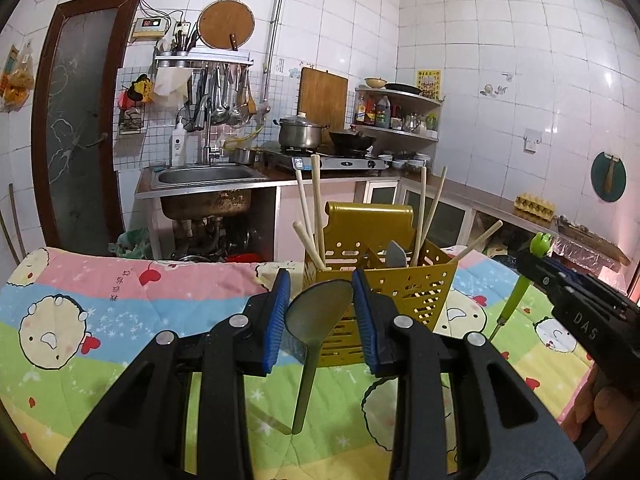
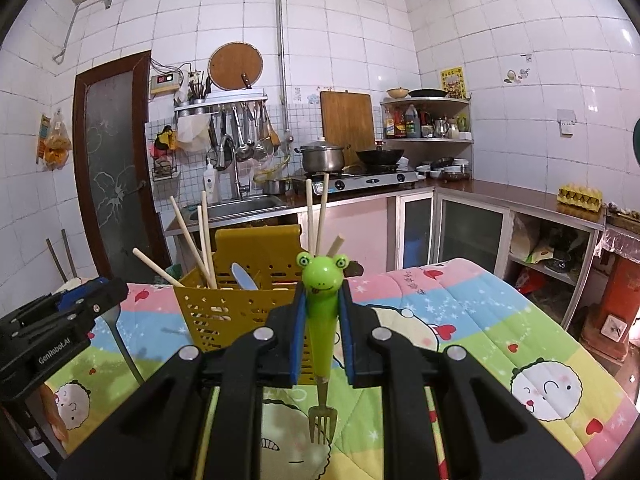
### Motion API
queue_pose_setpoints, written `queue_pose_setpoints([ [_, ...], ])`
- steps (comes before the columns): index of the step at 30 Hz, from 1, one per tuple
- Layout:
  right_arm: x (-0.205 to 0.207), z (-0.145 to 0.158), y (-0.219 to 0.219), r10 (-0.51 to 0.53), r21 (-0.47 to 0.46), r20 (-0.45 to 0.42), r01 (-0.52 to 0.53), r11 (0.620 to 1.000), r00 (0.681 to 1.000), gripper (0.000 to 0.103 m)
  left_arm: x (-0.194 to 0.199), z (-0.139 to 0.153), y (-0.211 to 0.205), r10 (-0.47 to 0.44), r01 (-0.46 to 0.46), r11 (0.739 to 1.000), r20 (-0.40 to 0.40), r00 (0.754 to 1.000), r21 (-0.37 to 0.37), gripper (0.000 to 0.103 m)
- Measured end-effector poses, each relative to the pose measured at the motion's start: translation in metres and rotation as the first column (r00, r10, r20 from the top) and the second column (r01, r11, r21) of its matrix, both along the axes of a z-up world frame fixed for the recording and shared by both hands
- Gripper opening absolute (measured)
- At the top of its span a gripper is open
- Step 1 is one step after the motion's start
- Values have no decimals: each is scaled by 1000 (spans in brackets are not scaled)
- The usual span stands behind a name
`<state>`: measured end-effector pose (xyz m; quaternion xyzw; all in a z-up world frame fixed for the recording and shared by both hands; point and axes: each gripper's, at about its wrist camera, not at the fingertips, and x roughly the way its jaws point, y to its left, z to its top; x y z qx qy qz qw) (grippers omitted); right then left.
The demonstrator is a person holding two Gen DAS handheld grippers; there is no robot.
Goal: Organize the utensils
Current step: 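Carry the spoon in the left tool above the holder while the right tool carries the fork, then lower spoon and fork into the holder and open both tools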
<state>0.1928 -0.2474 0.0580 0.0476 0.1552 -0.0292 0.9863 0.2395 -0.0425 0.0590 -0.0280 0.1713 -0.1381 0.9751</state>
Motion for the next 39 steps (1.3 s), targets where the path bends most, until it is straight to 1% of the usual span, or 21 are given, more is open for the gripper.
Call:
queue_pose_setpoints([
  [5, 5, -1, 2, 5, -5, -10, -5, 1000, 1000, 16, 3, 2, 0, -3, 3, 1000, 2, 1000, -8, 31],
  [10, 6, 0, 1, 0, -4, -16, 0, 1000, 1000, 16, -1, 6, -2, -1, 1, 1000, 20, 1000, 1, 31],
  [18, 1, 16, -1, 0, -8, 9, 0, 1000, 1000, 16, -5, 28, -3, -9, 10, 1000, 63, 998, -11, 31],
  [20, -1, 23, -2, 3, -9, 21, -2, 1000, 1000, 16, -6, 37, -6, -13, 14, 1000, 83, 996, -4, 31],
  [24, -3, 39, -1, 7, -16, 52, -6, 1000, 999, 16, -7, 57, -8, -25, 27, 1000, 120, 992, -16, 31],
  [31, 2, 82, 0, 21, -26, 118, -18, 1000, 993, 16, -6, 105, -10, -51, 66, 995, 197, 979, -70, 31],
  [33, 6, 96, 2, 26, -25, 145, -22, 999, 989, 16, -2, 120, -14, -54, 74, 994, 226, 973, -79, 31],
  [35, 15, 109, 4, 28, -21, 165, -25, 999, 986, 16, 1, 127, -18, -53, 75, 994, 245, 968, -79, 31],
  [39, 35, 123, 8, 36, -16, 185, -34, 999, 982, 16, 14, 137, -27, -56, 81, 993, 274, 960, -81, 31],
])
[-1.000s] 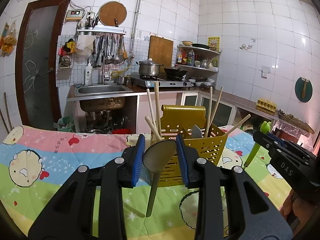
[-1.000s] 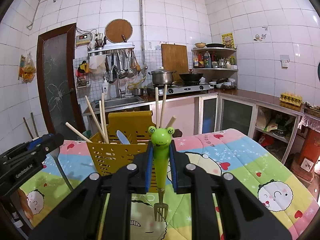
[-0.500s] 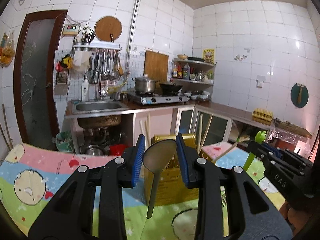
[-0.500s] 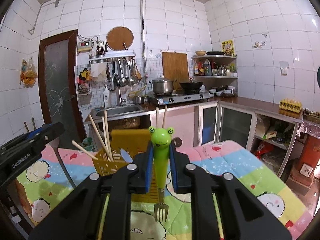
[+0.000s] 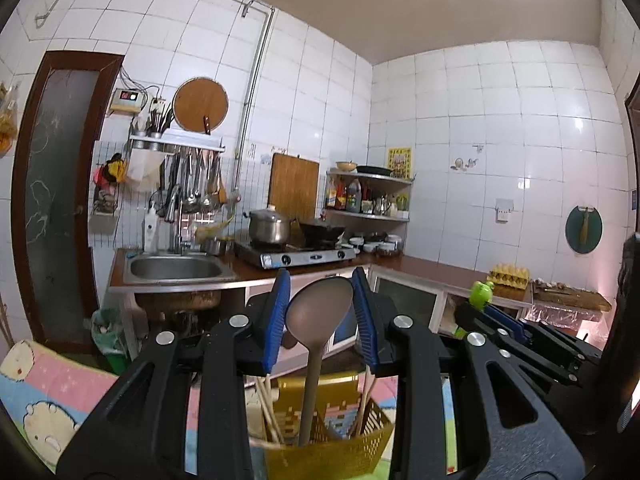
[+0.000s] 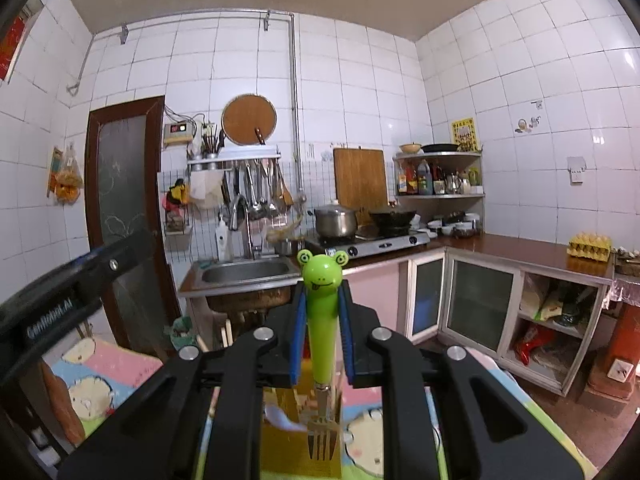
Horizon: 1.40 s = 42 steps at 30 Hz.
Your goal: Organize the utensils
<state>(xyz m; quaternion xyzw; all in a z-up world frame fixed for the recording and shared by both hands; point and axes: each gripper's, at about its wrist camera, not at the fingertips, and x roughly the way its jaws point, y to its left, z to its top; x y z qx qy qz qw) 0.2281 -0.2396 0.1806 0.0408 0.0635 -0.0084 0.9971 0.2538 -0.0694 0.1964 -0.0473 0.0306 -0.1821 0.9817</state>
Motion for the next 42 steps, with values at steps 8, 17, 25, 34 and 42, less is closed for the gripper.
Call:
queue_pose_setpoints([
  [8, 50, -18, 0, 4, 15, -16, -4, 1000, 1000, 16, 54, -33, -11, 6, -7, 1000, -68, 998, -15, 31],
  [17, 85, -67, -5, -13, -10, -98, 12, 1000, 995, 16, 89, -88, -9, 27, -25, 1000, -169, 985, 19, 31],
  [25, 91, -97, -7, -20, -27, -185, 15, 1000, 983, 16, 79, -97, -5, 63, -54, 996, -145, 987, 69, 31],
  [34, 74, -87, -17, -35, -48, -235, 24, 999, 971, 56, 66, -73, 15, 73, -68, 997, -178, 981, 33, 54],
  [42, 10, -65, -18, -34, -62, -210, 21, 998, 977, 78, 3, -51, 50, 178, -171, 983, -105, 978, 72, 98],
])
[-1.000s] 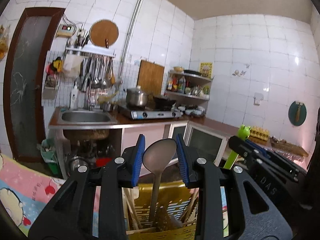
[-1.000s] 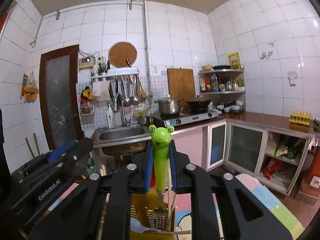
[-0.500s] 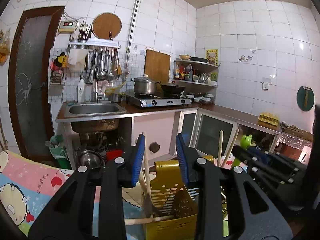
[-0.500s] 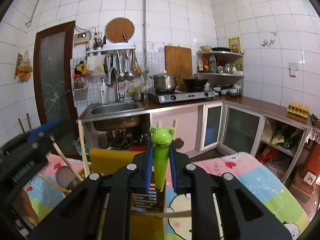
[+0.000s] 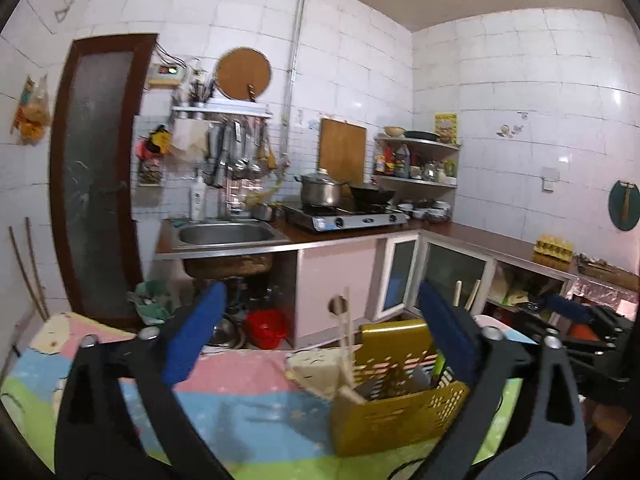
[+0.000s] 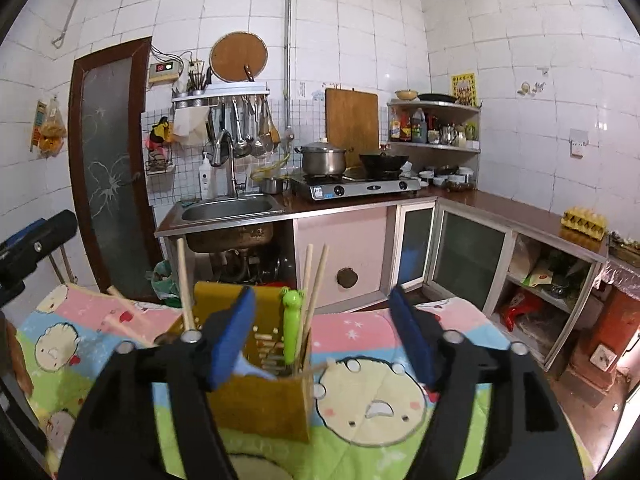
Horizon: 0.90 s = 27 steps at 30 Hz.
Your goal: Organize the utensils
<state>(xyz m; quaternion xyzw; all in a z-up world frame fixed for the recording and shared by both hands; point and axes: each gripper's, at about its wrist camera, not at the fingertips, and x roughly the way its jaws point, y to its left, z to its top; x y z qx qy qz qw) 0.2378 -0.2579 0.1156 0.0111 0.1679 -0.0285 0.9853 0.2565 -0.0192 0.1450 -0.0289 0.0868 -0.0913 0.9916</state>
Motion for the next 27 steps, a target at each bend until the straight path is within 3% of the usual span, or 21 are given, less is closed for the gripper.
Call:
queue_pose_setpoints([
  [4, -51, -9, 7, 10, 13, 20, -11, 1000, 1000, 93, -32, -7, 20, 21, -22, 1000, -24, 999, -22, 98],
  [7, -86, -25, 13, 22, 38, 29, -23, 999, 999, 98, -53, -25, 29, 29, -29, 1000, -69, 997, -8, 98],
  [13, -139, -63, 31, 22, 40, 14, -23, 999, 1000, 99, -106, -72, 45, 79, -79, 997, -77, 994, 10, 98],
  [17, -160, -87, 41, 33, 32, 9, -33, 999, 999, 99, -134, -102, 47, 66, -65, 998, -109, 992, 15, 98],
  [20, -171, -98, 41, 14, 26, 9, -14, 1000, 1000, 99, -148, -113, 39, 63, -55, 995, -105, 992, 81, 98],
  [27, -186, -110, 43, 7, 18, 36, -7, 1000, 999, 99, -172, -131, 35, 63, -60, 994, -29, 998, 96, 98],
])
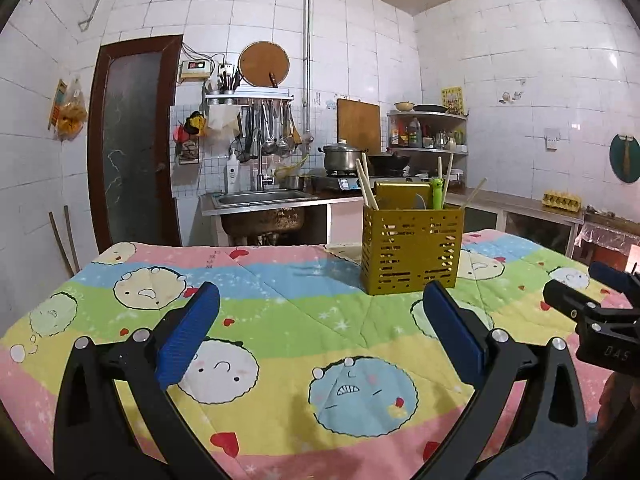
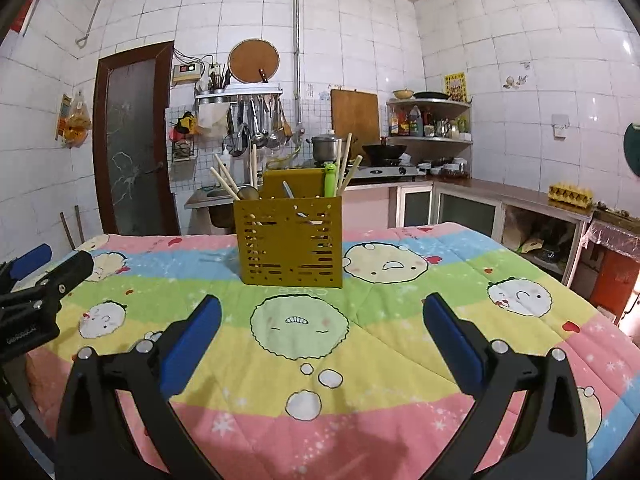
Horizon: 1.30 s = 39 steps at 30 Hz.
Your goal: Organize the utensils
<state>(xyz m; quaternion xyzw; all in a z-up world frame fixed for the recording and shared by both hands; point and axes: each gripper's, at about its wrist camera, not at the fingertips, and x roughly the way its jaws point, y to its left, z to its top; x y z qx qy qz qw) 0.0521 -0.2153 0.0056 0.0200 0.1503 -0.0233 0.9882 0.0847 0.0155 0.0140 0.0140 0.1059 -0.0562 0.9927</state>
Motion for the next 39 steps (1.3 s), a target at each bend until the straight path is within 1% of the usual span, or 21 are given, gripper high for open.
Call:
queue_pose_setpoints([
  [2, -2, -1, 1, 3, -11, 3, -3, 1000, 1000, 99, 1, -7, 0, -2, 2, 1000, -14, 1000, 10, 98],
  [5, -3, -1, 0, 0, -6, 11, 0, 1000, 1000, 99, 5, -7, 3, -5, 5, 1000, -34, 999, -10, 98],
  [9, -3, -3, -3, -11, 3, 4, 11, 1000, 1000, 99, 5, -10, 7, -4, 3, 1000, -36, 999, -23, 98],
  [20, -7, -1, -1, -20, -9, 29, 21, 1000, 999, 99, -1, -11, 4, -9, 9, 1000, -8, 1000, -5, 98],
  [30, -10, 0, -1, -23, -18, 39, 23, 1000, 999, 99, -1, -11, 5, -7, 7, 1000, -21, 1000, -10, 98],
  [39, -11, 0, -1, -19, -31, 42, 21, 999, 999, 99, -4, -12, 4, -5, 5, 1000, -6, 1000, 1, 98],
])
